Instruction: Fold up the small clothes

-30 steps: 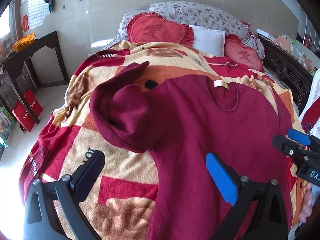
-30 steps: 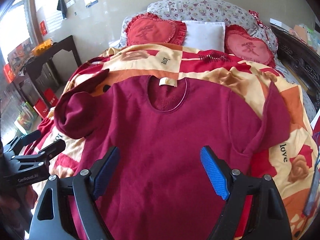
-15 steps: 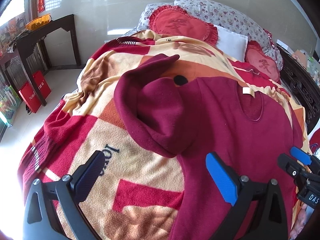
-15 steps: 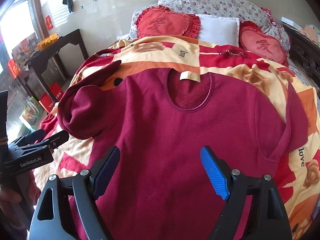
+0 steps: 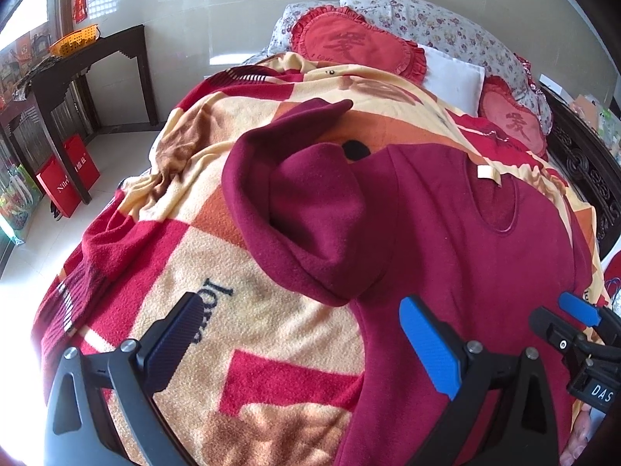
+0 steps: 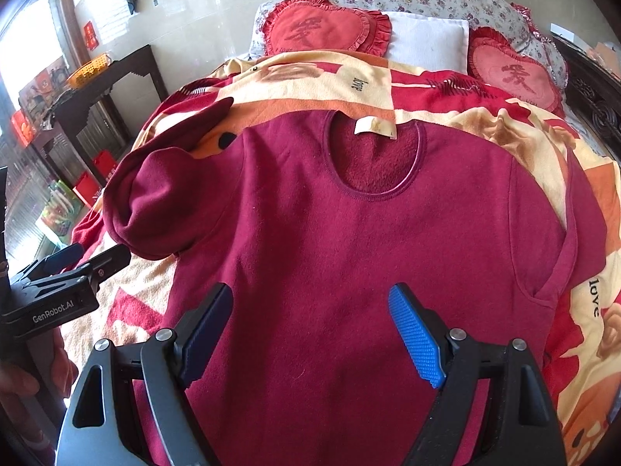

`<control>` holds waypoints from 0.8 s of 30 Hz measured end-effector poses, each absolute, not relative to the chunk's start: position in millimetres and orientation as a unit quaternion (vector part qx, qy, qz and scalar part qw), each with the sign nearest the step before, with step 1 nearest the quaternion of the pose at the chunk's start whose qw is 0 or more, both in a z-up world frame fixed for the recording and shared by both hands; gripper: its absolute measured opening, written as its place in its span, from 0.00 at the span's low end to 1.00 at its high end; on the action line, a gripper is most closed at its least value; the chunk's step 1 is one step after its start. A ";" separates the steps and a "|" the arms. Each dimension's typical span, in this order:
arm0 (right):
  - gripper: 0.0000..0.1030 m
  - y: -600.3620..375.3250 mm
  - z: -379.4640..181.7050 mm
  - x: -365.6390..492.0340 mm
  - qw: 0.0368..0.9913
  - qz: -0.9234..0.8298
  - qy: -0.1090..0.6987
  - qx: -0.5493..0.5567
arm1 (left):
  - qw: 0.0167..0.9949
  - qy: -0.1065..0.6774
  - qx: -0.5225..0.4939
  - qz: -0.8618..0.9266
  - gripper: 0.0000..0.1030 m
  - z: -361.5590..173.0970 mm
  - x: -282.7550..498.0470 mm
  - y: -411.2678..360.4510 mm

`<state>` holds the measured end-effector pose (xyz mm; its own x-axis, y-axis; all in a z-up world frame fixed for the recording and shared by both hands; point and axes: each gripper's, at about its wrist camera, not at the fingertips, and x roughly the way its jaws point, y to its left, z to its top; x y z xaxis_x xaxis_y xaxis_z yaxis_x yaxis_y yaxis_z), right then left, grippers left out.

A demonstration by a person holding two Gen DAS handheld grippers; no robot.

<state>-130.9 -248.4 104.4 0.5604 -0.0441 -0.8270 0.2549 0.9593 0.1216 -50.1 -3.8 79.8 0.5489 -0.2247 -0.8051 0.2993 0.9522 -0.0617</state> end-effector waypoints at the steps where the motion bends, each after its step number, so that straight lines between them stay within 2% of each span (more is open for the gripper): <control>1: 0.66 -248.3 103.9 -130.5 0.876 -0.085 0.462 0.114 | 0.878 0.453 0.040 -0.147 1.00 79.0 -48.7 -2.6; 15: 0.66 -234.9 90.9 -116.9 0.870 -0.064 0.477 0.111 | 0.884 0.455 0.011 -0.102 1.00 70.8 -6.3 10.9; 24: 0.66 -231.0 85.5 -107.7 0.866 -0.055 0.485 0.110 | 0.866 0.498 0.019 -0.034 0.99 33.7 25.8 42.7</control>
